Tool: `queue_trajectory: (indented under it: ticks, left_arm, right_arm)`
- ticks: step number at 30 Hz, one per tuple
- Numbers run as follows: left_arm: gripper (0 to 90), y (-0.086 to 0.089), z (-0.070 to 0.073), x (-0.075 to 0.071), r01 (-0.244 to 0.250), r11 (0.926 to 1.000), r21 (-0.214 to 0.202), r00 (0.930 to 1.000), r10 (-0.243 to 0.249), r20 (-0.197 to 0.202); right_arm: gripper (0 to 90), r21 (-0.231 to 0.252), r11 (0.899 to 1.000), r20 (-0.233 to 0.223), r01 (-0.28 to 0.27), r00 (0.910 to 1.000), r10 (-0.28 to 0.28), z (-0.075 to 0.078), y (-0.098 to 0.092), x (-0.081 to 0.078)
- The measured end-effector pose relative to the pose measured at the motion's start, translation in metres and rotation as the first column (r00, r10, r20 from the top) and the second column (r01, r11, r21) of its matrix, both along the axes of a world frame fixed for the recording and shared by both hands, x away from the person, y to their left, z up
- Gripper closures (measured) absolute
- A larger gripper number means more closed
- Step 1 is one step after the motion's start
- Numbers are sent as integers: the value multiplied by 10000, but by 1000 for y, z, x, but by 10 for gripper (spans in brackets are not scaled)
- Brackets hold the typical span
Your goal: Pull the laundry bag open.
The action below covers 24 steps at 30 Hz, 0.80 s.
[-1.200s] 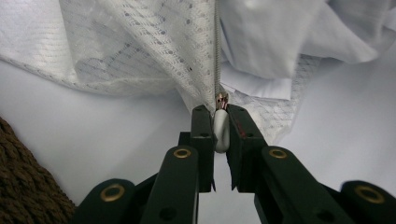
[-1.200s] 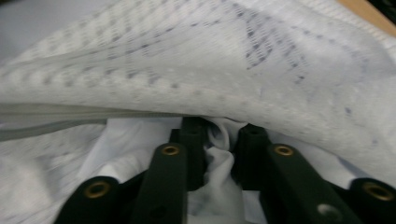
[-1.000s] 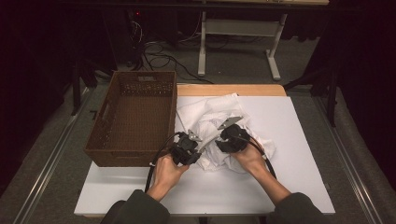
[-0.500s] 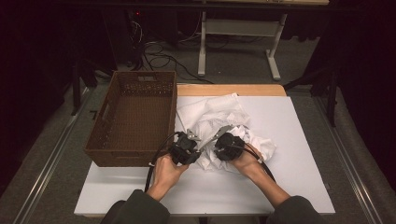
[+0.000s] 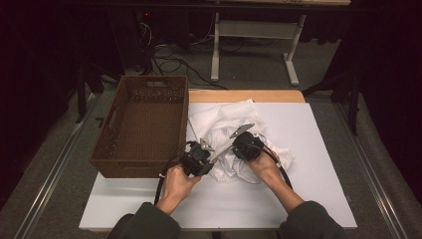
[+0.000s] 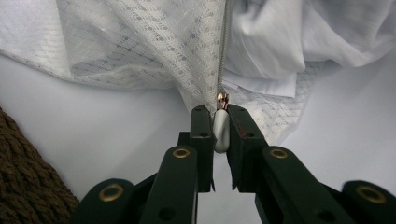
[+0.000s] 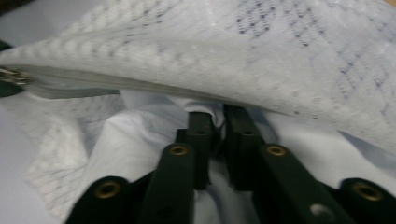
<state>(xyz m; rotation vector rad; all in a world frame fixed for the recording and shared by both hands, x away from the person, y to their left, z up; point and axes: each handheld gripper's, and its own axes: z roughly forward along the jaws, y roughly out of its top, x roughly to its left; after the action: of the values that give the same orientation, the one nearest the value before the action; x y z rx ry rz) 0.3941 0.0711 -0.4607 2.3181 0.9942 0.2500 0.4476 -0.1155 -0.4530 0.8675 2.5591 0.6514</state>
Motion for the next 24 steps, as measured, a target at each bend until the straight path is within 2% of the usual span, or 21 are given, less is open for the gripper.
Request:
queue_trajectory:
  ticks: [2, 7, 9, 11, 13, 15, 18, 22, 24]
  left_arm:
    - [807, 0, 1, -1, 15, 10000, -35, 10000, -15, 21]
    - [807, -2, 1, -2, -25, 9999, 127, 10000, 24, 59]
    - [807, -3, 0, -2, -31, 9998, 221, 10000, 30, 73]
    - [806, -4, 0, -2, -37, 9997, 255, 10000, 35, 69]
    - [805, -5, 0, -2, -48, 9996, 268, 10000, 47, 59]
    - [805, -5, 0, -3, -51, 9996, 293, 10000, 50, 45]
    - [804, -3, 0, -3, -82, 9994, 331, 10000, 81, 21]
    - [805, -3, 0, -3, -76, 9995, 308, 10000, 75, 27]
    - [805, -3, 0, -3, -70, 9996, 290, 10000, 69, 40]
  right_arm:
    - [671, 196, 9997, 23, -132, 9999, 132, 4, -1, -5]
    - [594, 727, 9968, 164, -339, 9993, 328, 18, -12, -24]
    - [561, 797, 9954, 152, -525, 9986, 515, 23, -15, -31]
    - [535, 606, 9954, 53, -738, 9973, 736, 22, -16, -36]
    - [531, 302, 9969, 6, -726, 9974, 727, 18, -17, -35]
    - [582, 226, 9984, -294, -527, 9981, 533, 10, -17, -27]
    - [728, 119, 9989, -502, -446, 9977, 452, -1, -17, -14]
    - [877, 246, 9984, -652, -508, 9965, 523, -4, -15, -7]
    - [888, 342, 9981, -503, -522, 9973, 538, -2, -15, -7]
